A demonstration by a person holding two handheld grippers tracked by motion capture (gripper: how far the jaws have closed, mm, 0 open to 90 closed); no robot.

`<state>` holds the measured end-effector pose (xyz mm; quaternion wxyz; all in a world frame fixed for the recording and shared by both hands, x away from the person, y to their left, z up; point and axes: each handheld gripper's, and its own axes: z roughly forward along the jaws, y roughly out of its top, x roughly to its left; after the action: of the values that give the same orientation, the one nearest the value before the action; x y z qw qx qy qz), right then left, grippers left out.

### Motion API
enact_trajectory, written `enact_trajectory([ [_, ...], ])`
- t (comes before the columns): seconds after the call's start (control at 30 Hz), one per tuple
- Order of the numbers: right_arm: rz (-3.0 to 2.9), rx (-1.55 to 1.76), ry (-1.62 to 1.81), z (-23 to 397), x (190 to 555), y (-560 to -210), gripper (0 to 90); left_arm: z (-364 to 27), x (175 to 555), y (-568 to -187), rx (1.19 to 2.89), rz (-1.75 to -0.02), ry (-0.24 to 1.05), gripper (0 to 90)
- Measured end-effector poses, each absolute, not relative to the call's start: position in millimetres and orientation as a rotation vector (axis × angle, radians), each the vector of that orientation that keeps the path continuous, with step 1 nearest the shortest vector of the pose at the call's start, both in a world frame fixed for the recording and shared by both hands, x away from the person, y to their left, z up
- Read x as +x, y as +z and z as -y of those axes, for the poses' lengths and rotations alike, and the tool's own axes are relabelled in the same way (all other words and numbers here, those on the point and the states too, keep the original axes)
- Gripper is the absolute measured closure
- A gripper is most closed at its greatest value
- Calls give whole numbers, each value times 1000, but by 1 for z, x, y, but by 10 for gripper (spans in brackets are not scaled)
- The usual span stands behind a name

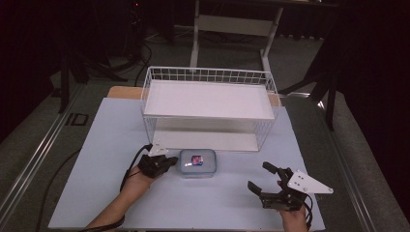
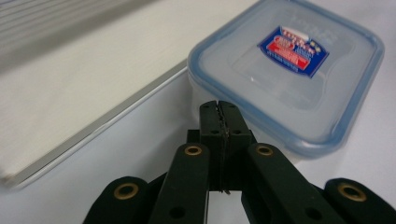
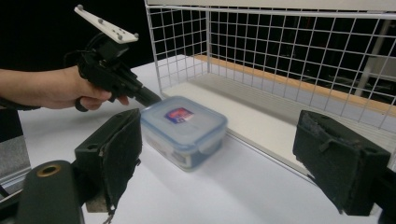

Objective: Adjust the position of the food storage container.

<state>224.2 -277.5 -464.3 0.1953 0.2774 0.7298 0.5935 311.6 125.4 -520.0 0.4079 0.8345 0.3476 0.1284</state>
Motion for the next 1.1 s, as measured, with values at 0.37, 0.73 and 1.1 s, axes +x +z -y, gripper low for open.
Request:
enact_trajectory([
  [0.37, -2048, 779, 1666, 278, 224, -465, 156, -95, 317, -521, 2091, -843, 270, 900],
  [0.73, -2058, 788, 1662, 278, 225, -466, 156, -86, 317, -518, 2086, -837, 242, 900],
  [1.1, -2072, 801, 1588, 273, 226, -464, 181, -108, 289, -500, 1958, -775, 193, 514],
])
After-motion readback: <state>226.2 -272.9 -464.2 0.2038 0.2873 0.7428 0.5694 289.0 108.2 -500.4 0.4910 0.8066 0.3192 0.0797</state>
